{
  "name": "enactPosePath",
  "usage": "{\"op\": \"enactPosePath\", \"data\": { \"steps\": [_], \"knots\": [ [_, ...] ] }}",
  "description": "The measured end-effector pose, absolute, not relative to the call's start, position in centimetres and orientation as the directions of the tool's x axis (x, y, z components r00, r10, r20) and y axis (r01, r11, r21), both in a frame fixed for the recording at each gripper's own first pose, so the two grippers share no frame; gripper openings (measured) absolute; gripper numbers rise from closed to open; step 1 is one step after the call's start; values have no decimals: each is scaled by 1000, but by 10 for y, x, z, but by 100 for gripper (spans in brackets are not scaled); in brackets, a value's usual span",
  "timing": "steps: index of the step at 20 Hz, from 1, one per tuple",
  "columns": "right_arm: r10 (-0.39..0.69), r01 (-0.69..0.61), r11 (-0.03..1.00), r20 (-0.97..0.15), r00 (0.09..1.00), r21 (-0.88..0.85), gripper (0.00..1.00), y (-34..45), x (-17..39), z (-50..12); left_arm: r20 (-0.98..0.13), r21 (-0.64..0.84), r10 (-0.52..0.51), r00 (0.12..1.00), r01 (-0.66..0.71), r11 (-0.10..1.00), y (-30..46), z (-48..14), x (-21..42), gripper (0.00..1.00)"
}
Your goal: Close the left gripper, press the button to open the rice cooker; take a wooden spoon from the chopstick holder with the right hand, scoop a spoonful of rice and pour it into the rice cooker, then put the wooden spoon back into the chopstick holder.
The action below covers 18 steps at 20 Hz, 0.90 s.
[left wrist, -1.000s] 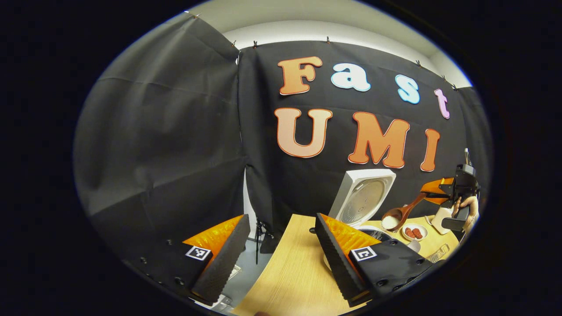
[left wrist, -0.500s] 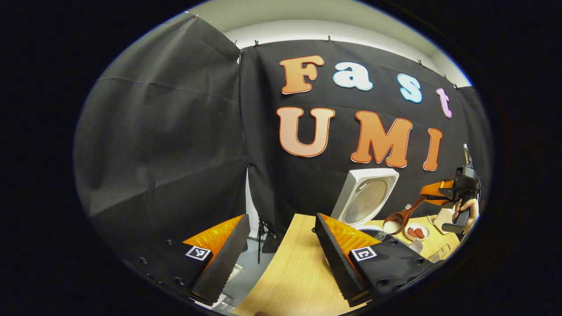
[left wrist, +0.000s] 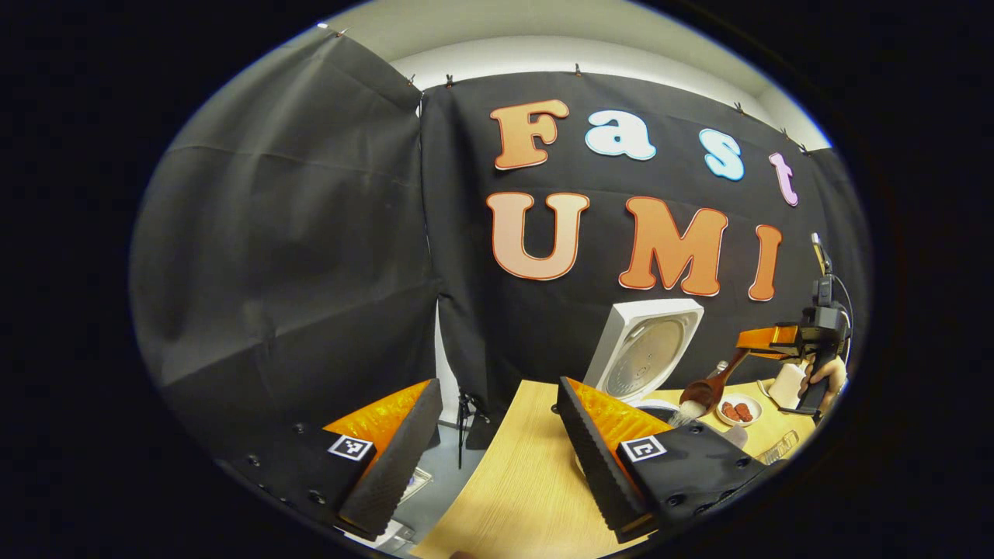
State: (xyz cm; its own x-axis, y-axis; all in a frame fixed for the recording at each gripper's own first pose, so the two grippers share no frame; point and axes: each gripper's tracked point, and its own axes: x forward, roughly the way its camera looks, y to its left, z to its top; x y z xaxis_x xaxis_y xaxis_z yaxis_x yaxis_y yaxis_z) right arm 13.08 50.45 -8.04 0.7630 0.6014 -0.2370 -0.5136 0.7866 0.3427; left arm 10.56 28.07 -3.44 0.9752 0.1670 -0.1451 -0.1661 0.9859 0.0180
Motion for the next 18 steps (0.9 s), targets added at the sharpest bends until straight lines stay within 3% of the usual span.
{"op": "enactPosePath", "data": {
  "steps": [18],
  "knots": [
    [732, -752, 660, -233, 640, 9, 13, 529, 88, -77, -147, 35, 198, 969, -195, 980, 262, -34, 90, 100]
  ]
}}
